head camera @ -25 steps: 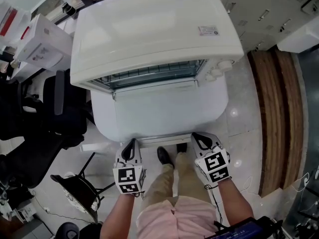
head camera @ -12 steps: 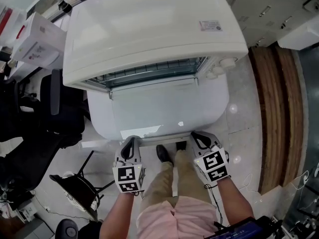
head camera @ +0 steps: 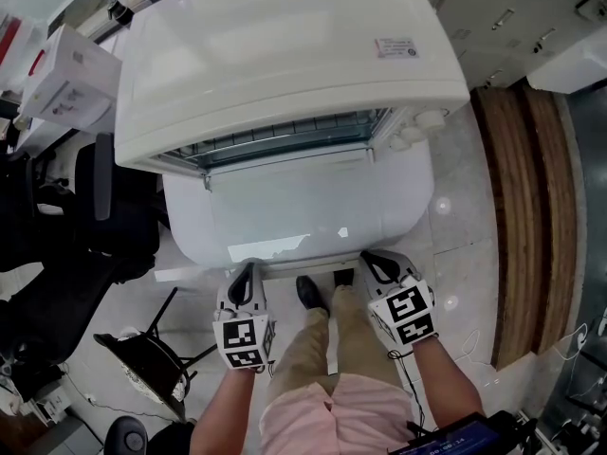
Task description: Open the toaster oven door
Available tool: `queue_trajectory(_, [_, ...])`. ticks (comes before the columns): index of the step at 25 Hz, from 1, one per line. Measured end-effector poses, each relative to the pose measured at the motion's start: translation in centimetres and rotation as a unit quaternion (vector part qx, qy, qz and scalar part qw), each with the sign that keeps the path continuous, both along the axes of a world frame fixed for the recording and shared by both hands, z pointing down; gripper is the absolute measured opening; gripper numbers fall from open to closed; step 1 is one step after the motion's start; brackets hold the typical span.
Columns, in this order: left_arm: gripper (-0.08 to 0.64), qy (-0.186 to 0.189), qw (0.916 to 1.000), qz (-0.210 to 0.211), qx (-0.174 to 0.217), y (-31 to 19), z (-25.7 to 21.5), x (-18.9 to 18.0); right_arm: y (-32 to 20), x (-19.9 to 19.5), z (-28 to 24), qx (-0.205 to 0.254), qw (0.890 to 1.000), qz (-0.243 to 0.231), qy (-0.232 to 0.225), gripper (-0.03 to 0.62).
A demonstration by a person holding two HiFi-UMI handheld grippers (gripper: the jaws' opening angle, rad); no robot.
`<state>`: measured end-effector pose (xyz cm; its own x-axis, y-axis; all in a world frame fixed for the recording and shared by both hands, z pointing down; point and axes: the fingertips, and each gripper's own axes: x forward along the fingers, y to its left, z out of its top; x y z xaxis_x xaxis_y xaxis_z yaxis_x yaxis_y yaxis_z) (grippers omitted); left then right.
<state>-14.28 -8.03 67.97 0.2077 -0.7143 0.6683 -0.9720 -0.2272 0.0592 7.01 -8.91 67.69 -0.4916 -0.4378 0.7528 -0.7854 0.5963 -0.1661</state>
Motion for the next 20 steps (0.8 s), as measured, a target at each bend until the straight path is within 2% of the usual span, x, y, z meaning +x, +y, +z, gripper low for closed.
queue_trajectory(7, [0.014, 0.008, 0.9992, -0.008, 0.039, -1.1, -4.0, 0.3, -1.5, -0.6, -3.4, 0.031, 0.999, -0.002, -0.013, 0.001])
queue_trajectory(12, [0.014, 0.016, 0.9943, -0.024, 0.102, -2.7, -10.4, 0.3, -3.1, -1.0, -8.9, 0.084, 0.996, 0.010, -0.038, 0.001])
queue_trajectory(16, [0.014, 0.021, 0.9839, -0.033, 0.174, -4.4, -17.7, 0.7, -5.4, -1.6, -15.9, 0.155, 0.985, 0.032, -0.070, 0.001])
queue_trajectory(20, [0.014, 0.037, 0.9641, -0.033, 0.261, -7.2, -25.5, 1.6, -8.6, -2.1, -24.3, 0.260, 0.960, 0.042, -0.099, 0.001])
